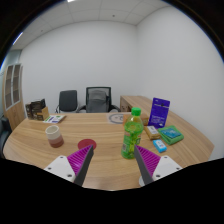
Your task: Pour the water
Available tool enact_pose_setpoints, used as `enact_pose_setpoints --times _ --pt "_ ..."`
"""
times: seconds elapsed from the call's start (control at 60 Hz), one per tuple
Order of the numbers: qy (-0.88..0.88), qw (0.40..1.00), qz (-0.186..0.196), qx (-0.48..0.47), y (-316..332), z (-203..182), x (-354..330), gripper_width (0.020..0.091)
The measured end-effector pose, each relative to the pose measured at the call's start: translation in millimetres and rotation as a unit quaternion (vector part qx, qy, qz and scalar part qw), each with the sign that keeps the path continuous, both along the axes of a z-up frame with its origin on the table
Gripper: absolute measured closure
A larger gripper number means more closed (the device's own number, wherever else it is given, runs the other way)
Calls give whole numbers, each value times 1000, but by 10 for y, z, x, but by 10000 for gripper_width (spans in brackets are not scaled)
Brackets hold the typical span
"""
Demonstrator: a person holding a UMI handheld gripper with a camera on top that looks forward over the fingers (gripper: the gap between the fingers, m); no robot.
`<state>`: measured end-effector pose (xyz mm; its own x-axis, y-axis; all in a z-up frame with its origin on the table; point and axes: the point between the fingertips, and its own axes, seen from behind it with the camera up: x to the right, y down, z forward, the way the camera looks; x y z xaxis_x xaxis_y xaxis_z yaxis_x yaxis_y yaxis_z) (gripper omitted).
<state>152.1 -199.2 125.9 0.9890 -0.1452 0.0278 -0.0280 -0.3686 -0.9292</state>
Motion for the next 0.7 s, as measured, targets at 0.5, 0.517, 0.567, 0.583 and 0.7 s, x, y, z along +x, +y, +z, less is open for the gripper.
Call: enact_pose_setpoints --times 0.5,0.517,0.567,0.583,0.7 --pt "2 997 28 71 1373 -450 883 468" --pt "3 997 27 73 1392 -458 890 511" --pt "4 996 31 84 1432 -448 873 544" --pt "2 996 33 87 1438 -444 867 553" --pt "-7 994 46 100 1449 -424 826 643"
